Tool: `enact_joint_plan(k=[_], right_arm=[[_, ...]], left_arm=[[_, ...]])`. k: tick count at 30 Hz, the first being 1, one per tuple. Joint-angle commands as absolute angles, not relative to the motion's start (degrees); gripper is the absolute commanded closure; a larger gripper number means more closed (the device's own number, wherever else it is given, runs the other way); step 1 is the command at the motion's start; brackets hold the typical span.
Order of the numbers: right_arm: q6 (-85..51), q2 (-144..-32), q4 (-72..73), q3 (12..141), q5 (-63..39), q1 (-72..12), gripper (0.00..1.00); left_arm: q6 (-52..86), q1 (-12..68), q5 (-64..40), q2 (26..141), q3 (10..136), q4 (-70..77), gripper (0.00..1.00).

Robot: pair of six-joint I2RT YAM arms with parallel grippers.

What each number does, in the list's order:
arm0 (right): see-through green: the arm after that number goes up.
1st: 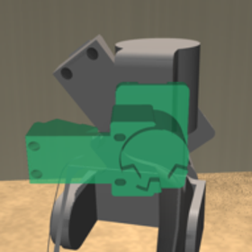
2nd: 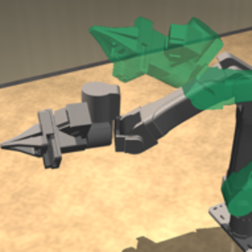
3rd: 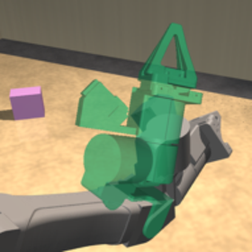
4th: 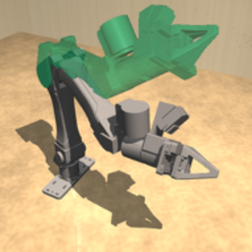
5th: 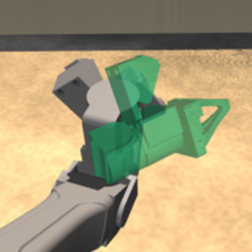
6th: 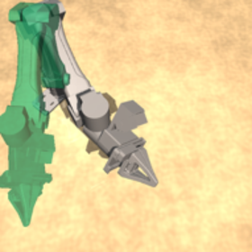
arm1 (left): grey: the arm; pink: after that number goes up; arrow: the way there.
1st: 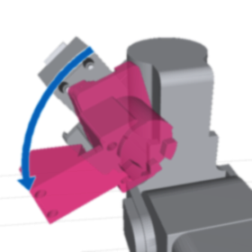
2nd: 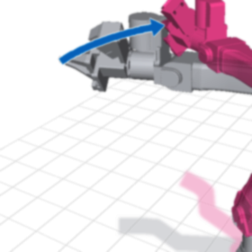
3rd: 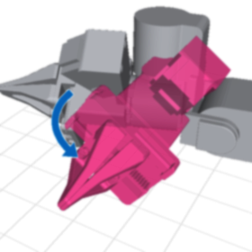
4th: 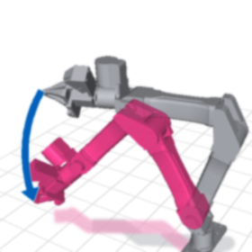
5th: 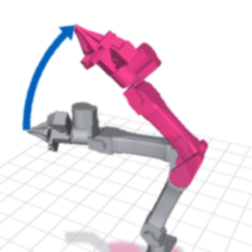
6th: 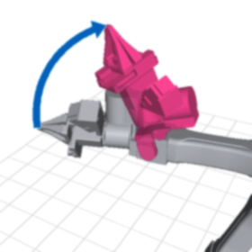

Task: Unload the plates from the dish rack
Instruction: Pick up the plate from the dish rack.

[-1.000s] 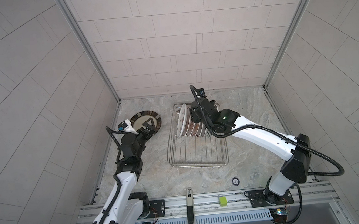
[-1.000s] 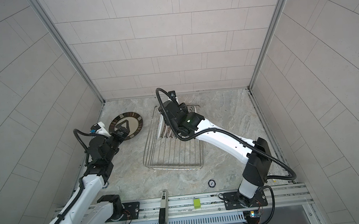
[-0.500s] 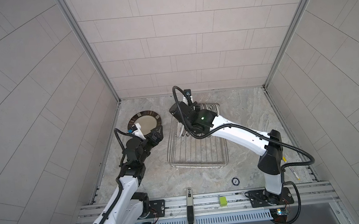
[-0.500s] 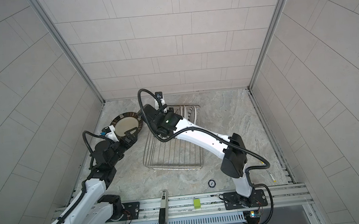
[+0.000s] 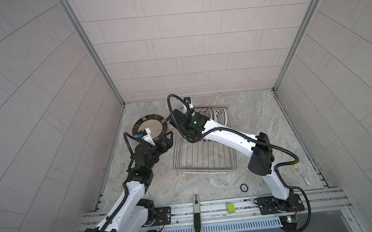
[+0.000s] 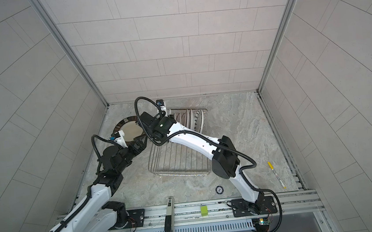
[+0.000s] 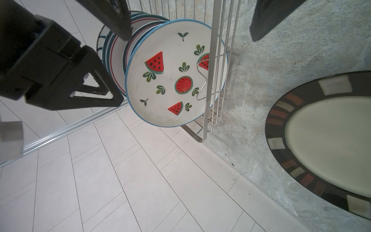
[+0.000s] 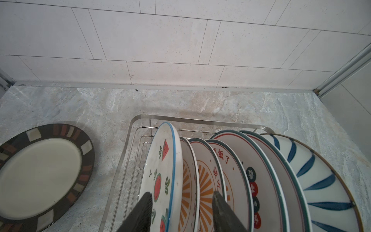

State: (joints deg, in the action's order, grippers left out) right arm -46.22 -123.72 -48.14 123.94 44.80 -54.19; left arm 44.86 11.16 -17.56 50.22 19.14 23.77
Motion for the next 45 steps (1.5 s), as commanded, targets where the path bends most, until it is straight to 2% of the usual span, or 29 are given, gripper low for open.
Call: enact_joint_plan(k=[1,4,9,11,24,32,33,36,45], right_arm=[[-48.18,-124.42,-50.65,125.24,45.63,-53.72,0.52],[-49.05,-124.87,-50.71,124.99,45.5,-53.71,0.59],[-49.82,-125.67,-49.69,124.3,43.24,-53.2,0.61],[-50.24,-126.02,-49.44,124.06,42.35,-52.83,0.65],[-50.53,-127.62,-47.99,123.0,40.43,-52.21,0.7],[-50.19,-125.03,-48.06,119.34,41.2,-51.5,0.79],[-50.02,-124.29,-47.4,118.08,41.39,-51.5,0.83],[-48.9,-122.71,-46.06,116.09,41.35,-51.5,0.87],[-44.06,-123.45,-45.75,117.55,40.96,-51.33,0.87]], left_arm=[[43.87,11.85,-16.5,49.77,18.54,24.97,0.03],[43.86,11.94,-15.47,49.32,18.39,24.79,0.03],[43.9,12.27,-14.72,49.13,18.28,24.36,0.03],[43.9,12.5,-14.38,49.3,18.35,24.35,0.03],[44.03,13.4,-12.49,48.01,18.06,23.15,0.03],[44.06,14.73,-11.48,48.42,18.51,23.01,0.03],[43.87,15.06,-11.31,48.58,18.53,23.03,0.03],[43.86,15.38,-10.82,49.0,18.75,23.09,0.03],[43.51,15.86,-9.9,49.66,18.84,23.29,0.03]])
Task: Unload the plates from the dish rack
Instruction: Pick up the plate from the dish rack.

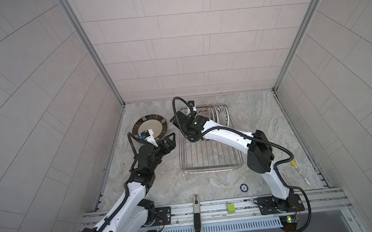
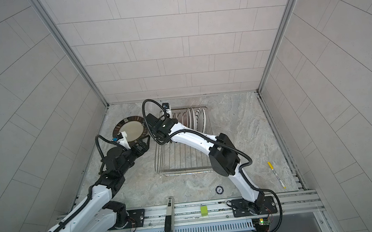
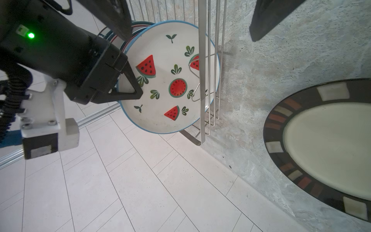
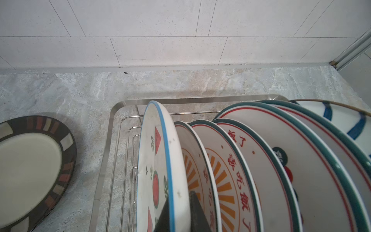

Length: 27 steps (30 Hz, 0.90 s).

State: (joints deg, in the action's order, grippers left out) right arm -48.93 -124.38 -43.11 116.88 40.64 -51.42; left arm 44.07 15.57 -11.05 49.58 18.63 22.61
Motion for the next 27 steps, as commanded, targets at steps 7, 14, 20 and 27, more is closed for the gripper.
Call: enact_joint_plan(k=[7,14,20,27], right_arm=[[-41.24,-124.53,-46.13,120.98,40.18,-51.42,1.0],[-39.98,-125.44,-48.57,125.68,43.83,-52.27,1.0],[-37.47,-126.56,-51.51,131.73,48.37,-53.46,1.0],[-35.81,-125.39,-52.48,133.88,51.09,-54.03,1.0]], left_arm=[[43.21,15.8,-9.1,49.48,18.62,23.38,0.03],[43.14,15.86,-8.42,50.09,18.71,23.11,0.03],[43.04,15.91,-7.98,50.47,18.68,23.12,0.03],[43.41,15.91,-6.52,49.49,18.37,22.7,0.02]])
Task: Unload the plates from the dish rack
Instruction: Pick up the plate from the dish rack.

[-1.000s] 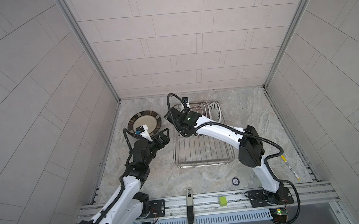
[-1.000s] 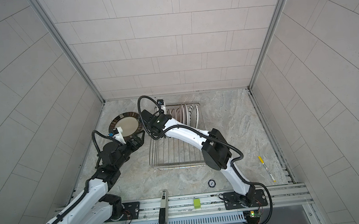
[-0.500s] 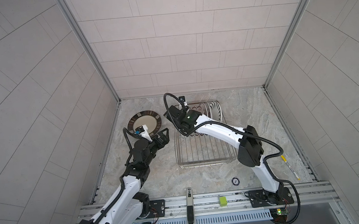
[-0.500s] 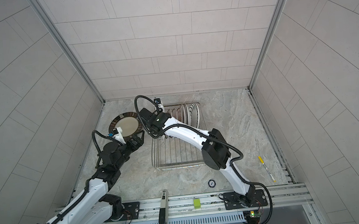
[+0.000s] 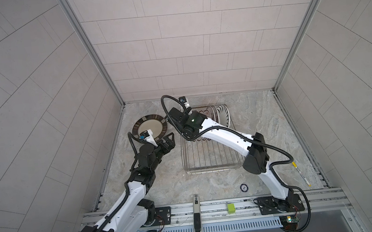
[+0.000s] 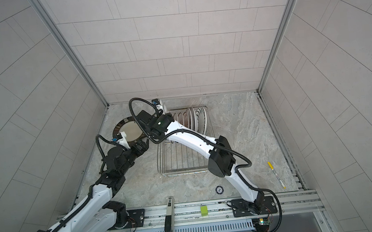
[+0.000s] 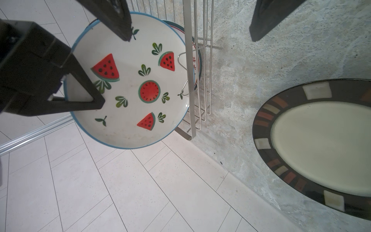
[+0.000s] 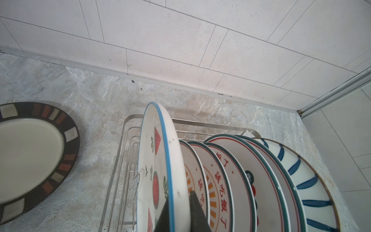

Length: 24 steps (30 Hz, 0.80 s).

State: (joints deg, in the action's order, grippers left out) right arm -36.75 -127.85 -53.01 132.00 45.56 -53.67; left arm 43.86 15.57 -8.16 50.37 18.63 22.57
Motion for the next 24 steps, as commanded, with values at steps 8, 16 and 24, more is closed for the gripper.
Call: enact_joint_plan(k=[8,16,24], right_arm=[[-31.77,-121.99,-50.39,133.95,53.7,-55.62,1.0],[-30.19,-117.22,-48.36,131.75,53.23,-56.78,1.0],[-27.91,-110.39,-44.44,126.86,45.68,-56.87,1.0]], left_arm=[[43.58,15.86,-5.59,47.49,17.83,22.68,0.02],[43.77,15.83,-5.8,45.69,17.84,23.09,0.02],[44.46,15.91,-6.13,42.27,17.38,23.62,0.0]])
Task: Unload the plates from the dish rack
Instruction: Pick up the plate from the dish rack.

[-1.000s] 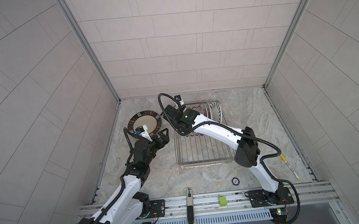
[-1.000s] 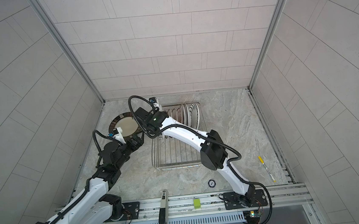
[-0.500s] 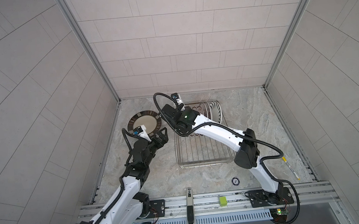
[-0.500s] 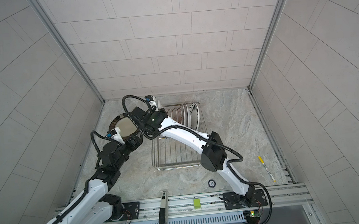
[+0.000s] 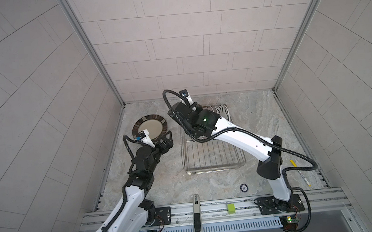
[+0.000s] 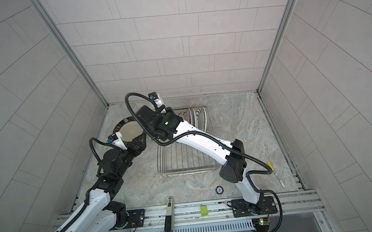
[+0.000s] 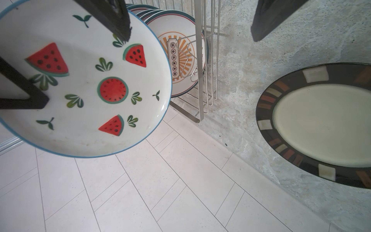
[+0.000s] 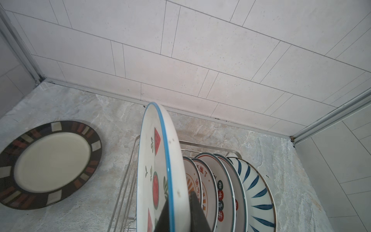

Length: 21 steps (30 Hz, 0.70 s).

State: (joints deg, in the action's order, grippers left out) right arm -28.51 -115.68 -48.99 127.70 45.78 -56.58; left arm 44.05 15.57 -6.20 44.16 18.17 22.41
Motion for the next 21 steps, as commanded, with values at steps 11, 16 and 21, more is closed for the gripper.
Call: enact_joint_plan(k=[11,16,21], right_arm=[[-30.65,-89.81,-26.71,97.85,21.11,-49.93,1.0],[-33.6,-79.16,-19.09,84.7,7.54,-45.18,1.0],[-36.51,-70.68,-14.62,74.98,2.42,-41.34,1.0]], left_arm=[[44.46,15.89,-12.85,38.43,18.28,24.14,0.0],[41.84,18.88,-9.92,34.71,20.24,17.42,0.0],[44.65,19.9,-14.47,37.46,20.93,21.96,0.0]])
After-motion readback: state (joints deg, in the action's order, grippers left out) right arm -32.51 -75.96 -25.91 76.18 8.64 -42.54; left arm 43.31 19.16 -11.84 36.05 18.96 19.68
